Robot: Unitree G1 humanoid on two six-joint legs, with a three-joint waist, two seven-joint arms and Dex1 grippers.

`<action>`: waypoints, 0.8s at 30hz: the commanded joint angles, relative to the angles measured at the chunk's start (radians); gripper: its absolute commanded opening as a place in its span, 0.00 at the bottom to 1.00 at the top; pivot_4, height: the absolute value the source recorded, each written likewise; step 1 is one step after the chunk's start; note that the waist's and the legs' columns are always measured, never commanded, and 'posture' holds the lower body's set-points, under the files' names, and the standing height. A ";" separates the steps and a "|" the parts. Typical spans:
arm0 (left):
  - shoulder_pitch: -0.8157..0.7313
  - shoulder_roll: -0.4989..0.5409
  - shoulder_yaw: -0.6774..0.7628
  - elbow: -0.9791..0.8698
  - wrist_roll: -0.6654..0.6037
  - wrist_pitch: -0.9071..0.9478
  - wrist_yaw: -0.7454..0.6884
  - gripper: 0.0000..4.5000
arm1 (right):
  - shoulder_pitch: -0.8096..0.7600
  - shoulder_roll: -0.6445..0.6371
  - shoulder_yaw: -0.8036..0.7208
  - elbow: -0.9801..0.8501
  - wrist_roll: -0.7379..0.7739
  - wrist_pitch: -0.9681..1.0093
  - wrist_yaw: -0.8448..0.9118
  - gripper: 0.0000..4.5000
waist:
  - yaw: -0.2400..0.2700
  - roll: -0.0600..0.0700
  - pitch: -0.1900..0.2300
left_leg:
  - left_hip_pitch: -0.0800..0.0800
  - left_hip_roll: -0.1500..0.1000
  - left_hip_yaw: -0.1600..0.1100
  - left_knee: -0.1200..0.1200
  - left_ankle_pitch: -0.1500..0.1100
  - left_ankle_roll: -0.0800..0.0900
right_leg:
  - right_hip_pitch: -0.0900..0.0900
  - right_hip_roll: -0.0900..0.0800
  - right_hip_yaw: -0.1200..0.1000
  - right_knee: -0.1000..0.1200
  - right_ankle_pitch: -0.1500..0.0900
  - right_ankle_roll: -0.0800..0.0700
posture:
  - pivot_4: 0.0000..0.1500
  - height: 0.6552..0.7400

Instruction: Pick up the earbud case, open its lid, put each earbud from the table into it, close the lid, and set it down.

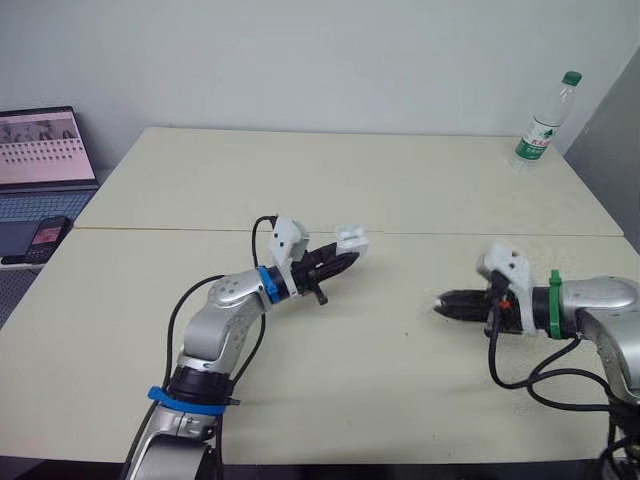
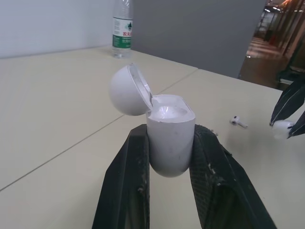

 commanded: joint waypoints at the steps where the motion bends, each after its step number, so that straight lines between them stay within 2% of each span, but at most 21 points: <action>1: -0.023 -0.059 -0.034 0.004 0.052 -0.077 0.060 0.16 | -0.055 0.151 -0.107 -0.062 0.103 0.042 -0.153 0.09 | -0.001 0.000 0.000 | 0.000 0.000 0.000 0.000 0.000 0.000 | 0.000 0.000 0.000 0.000 0.000 0.000 | 1.00 0.95; 4: -0.031 -0.108 -0.047 0.037 0.097 -0.132 0.111 0.16 | -0.077 0.313 -0.162 -0.093 0.168 0.050 -0.284 0.09 | -0.002 0.000 0.000 | -0.001 0.000 -0.001 0.000 0.000 0.000 | 0.000 0.000 0.000 0.000 0.000 0.000 | 1.00 0.95; 9: -0.036 -0.203 -0.042 0.032 0.080 -0.130 0.177 0.16 | -0.103 0.572 -0.225 -0.114 0.233 0.044 -0.538 0.09 | -0.002 0.001 0.000 | -0.004 0.000 -0.002 0.000 0.000 0.000 | -0.002 0.000 -0.001 0.000 0.000 0.000 | 1.00 0.95; 13: -0.024 -0.235 -0.054 0.013 0.086 -0.137 0.198 0.16 | -0.087 0.617 -0.189 -0.111 0.267 -0.036 -0.603 0.09 | -0.003 0.001 -0.001 | -0.006 -0.001 -0.002 0.000 0.000 0.000 | -0.004 -0.001 -0.001 0.000 0.000 0.000 | 1.00 0.95; 24: -0.016 -0.268 -0.097 0.009 0.115 -0.160 0.219 0.16 | -0.046 0.640 -0.055 -0.055 0.310 -0.202 -0.716 0.09 | -0.005 0.001 -0.001 | -0.006 0.000 -0.003 0.000 0.000 0.000 | -0.004 0.000 -0.003 0.000 0.000 0.000 | 1.00 0.95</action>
